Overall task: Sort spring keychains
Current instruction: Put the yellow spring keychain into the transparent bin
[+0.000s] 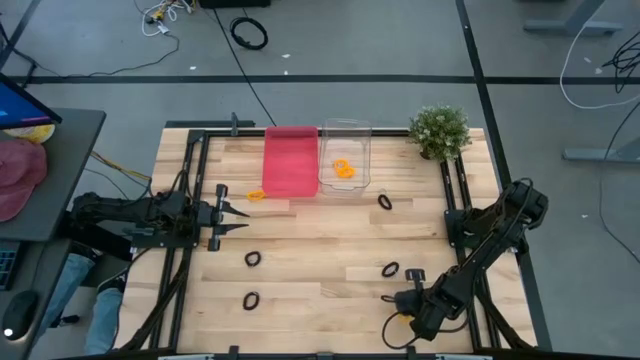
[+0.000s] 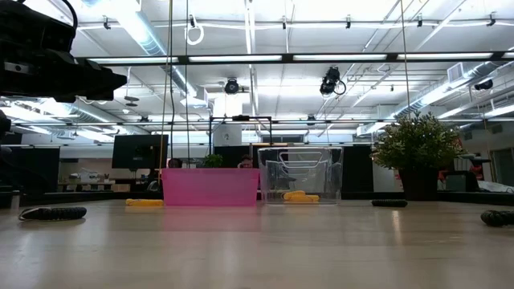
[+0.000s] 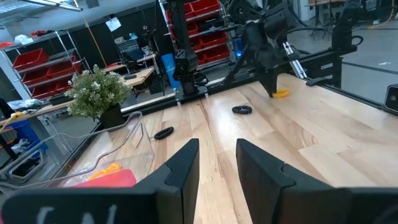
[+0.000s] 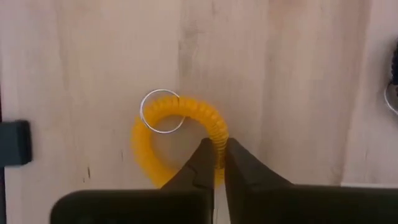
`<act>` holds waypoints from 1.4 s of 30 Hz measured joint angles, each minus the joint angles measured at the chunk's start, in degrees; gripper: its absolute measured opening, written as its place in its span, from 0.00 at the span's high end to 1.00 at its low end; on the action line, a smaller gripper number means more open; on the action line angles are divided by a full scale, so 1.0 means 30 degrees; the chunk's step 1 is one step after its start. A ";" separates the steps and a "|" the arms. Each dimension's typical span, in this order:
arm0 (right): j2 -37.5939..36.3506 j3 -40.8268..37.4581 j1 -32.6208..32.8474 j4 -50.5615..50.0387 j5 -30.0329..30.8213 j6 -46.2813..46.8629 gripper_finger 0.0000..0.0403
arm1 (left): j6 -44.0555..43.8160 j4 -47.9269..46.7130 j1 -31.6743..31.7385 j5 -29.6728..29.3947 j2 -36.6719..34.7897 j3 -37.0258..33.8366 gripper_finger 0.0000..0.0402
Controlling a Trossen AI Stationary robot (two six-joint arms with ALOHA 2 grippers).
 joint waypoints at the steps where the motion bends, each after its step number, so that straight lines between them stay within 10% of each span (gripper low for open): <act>1: -0.0272 -0.0009 0.0008 0.0321 0.0010 -0.0374 0.98 | 0.0000 0.0000 -0.0005 0.0000 0.0000 0.0000 0.72; 14: -0.3966 0.0199 -0.3949 0.6146 0.5548 -0.9526 0.98 | -0.0003 0.0007 -0.0005 0.0000 0.0000 0.0000 0.72; 42: -0.4220 0.0243 -1.9796 1.4525 -0.0506 -1.2934 0.98 | -0.0002 0.0007 0.0002 0.0000 0.0000 0.0000 0.72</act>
